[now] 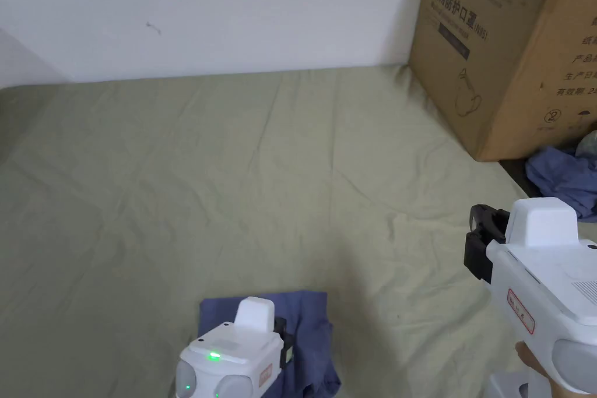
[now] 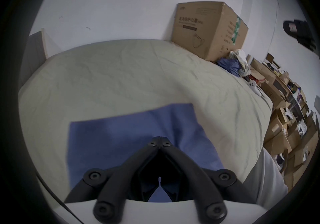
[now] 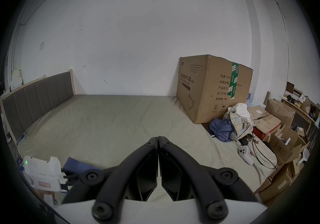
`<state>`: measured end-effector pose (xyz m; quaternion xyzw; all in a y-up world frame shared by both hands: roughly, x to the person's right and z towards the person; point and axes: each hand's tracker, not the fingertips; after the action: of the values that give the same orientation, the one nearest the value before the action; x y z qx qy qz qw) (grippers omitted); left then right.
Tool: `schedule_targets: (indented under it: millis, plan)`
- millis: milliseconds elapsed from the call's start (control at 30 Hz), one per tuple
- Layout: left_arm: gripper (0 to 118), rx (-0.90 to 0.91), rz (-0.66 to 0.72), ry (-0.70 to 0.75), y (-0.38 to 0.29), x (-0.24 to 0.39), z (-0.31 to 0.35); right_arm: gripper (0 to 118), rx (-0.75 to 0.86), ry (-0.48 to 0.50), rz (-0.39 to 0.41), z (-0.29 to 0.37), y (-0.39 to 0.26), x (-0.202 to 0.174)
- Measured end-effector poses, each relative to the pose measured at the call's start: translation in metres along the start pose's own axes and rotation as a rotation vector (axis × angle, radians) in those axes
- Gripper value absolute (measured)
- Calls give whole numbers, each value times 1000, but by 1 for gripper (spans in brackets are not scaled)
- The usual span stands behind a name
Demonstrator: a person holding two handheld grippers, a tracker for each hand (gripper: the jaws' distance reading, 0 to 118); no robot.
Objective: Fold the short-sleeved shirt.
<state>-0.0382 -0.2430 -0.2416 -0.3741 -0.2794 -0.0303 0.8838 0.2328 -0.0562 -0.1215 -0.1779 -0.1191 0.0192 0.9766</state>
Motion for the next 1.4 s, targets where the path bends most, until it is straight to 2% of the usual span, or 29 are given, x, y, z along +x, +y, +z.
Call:
schedule_targets:
  millis: [100, 300, 667, 967, 1400]
  plan:
    - [0, -52, -81, -28, -7, 19, -20, 0, -8, -10, 2, 0, -2, 4]
    - [0, -80, -120, -49, -9, 42, -36, 0, -17, -30, 2, 1, -4, 11]
    - [0, -66, -93, -129, -18, 68, -26, 0, -10, -30, 1, 6, -1, 8]
    - [0, 198, -49, -89, 37, 44, 43, 0, 43, -9, 5, 21, 12, 0]
    - [0, 549, -21, 180, 123, -45, 160, 0, 190, 49, -19, 38, 52, -39]
